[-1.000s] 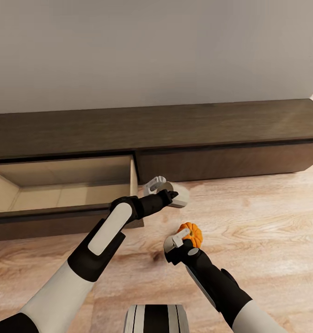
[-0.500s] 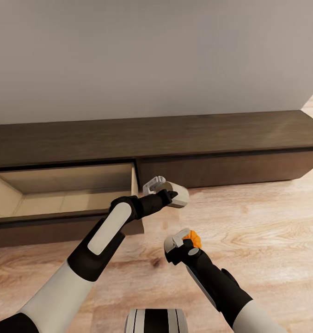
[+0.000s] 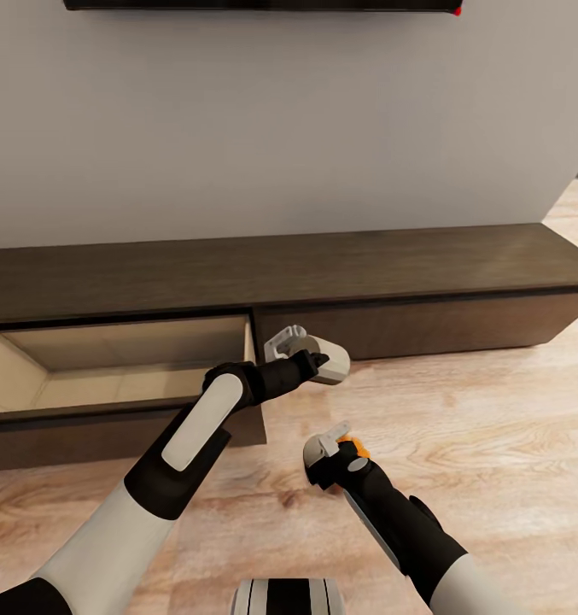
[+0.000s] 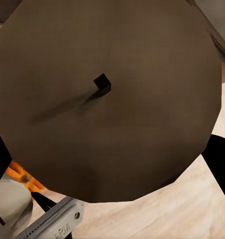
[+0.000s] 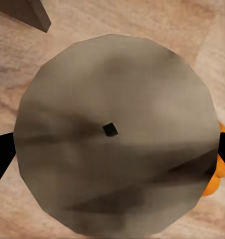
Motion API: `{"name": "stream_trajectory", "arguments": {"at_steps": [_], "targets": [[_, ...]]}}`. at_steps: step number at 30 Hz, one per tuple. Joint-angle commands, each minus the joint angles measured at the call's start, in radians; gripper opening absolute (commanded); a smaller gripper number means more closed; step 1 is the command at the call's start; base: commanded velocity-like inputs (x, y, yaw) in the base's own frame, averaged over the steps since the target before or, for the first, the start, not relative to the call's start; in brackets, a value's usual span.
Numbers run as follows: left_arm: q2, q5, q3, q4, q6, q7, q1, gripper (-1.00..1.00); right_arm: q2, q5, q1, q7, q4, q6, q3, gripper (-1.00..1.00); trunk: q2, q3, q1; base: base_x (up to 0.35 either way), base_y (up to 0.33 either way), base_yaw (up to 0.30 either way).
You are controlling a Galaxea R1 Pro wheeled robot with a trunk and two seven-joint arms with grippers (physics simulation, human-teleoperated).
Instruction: Place each of the two pumpkins and all three candles from the living room inside a cabinet in the living room (use any cabinet), then make sure every cabinet is closed, and position the cauldron so it is next to a table in the living room.
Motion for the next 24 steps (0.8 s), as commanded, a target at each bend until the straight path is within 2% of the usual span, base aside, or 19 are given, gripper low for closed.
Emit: {"name": "stream_trajectory", "arguments": {"at_steps": [1,24], "targets": [[0.0,-0.001,0.0,0.0,0.001,0.0,0.0,-1.0,0.0,-0.001,0.0,0.0,0.0,0.0,0.0,-1.0,0.0,0.004,0.0,0.0,0.0,0.0],[0.0,0.002,0.007,0.001,0.007,0.003,-0.001,-1.0,0.004,-0.003,0.0,0.001,0.0,0.002,-0.001,-1.0,0.006,0.093,-0.011,0.0,0.0,0.0]]}}
